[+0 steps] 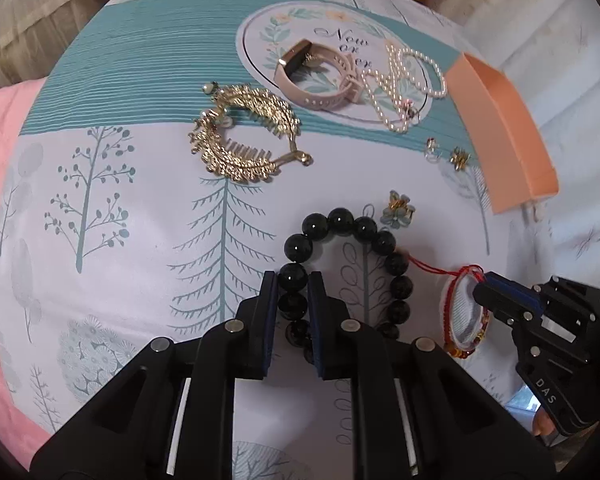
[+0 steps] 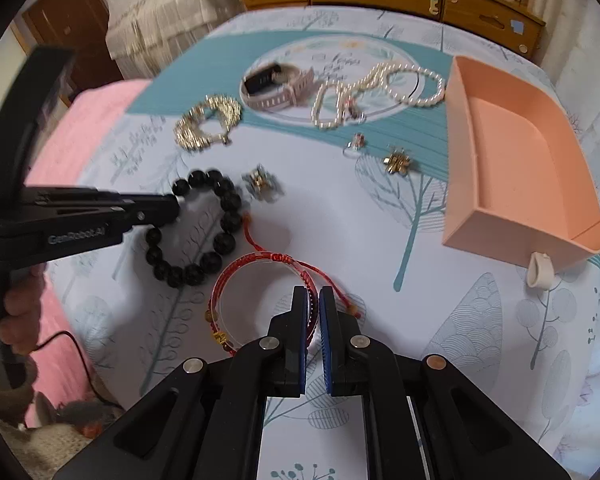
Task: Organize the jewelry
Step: 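Grasp the black bead bracelet with the left tool while the right tool grasps the red string bracelet, then carry both bracelets into the peach box and open both tools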
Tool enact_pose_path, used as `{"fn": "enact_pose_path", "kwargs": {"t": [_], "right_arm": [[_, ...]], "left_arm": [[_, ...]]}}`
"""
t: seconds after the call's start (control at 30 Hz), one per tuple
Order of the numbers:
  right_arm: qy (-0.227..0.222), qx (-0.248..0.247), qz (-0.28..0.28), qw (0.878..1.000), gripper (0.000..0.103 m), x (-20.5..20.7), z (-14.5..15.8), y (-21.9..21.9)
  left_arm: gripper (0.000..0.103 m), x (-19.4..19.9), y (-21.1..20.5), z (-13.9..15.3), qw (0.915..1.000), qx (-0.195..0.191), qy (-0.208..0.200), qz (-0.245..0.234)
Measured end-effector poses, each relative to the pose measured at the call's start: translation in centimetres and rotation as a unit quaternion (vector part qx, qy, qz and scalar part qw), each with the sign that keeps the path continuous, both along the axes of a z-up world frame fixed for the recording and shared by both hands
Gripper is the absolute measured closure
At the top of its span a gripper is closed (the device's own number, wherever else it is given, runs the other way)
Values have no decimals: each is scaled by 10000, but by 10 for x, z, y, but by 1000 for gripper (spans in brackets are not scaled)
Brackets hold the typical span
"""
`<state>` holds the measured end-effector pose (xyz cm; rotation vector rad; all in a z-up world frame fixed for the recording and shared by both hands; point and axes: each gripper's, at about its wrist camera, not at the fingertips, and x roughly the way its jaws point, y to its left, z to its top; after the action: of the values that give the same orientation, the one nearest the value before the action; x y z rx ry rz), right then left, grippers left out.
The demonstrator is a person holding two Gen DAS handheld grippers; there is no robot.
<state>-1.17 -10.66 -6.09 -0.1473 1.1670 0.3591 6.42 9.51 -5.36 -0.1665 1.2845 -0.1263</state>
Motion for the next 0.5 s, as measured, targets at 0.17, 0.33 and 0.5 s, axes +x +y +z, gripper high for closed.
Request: {"fn": "enact_pose_path", "kwargs": {"t": [0.17, 0.33, 0.5], "right_arm": [[-369, 225, -212, 9988, 97, -2, 24, -17], [-914, 492, -720, 9920, 97, 4, 56, -51], [-1389, 809, -1596, 9740, 97, 24, 79, -101]], "left_arm": [[91, -12, -4, 23, 9992, -177, -338, 105], [91, -9, -22, 65, 9967, -255, -774, -46], [91, 0, -58, 110, 9906, -140, -1303, -382]]}}
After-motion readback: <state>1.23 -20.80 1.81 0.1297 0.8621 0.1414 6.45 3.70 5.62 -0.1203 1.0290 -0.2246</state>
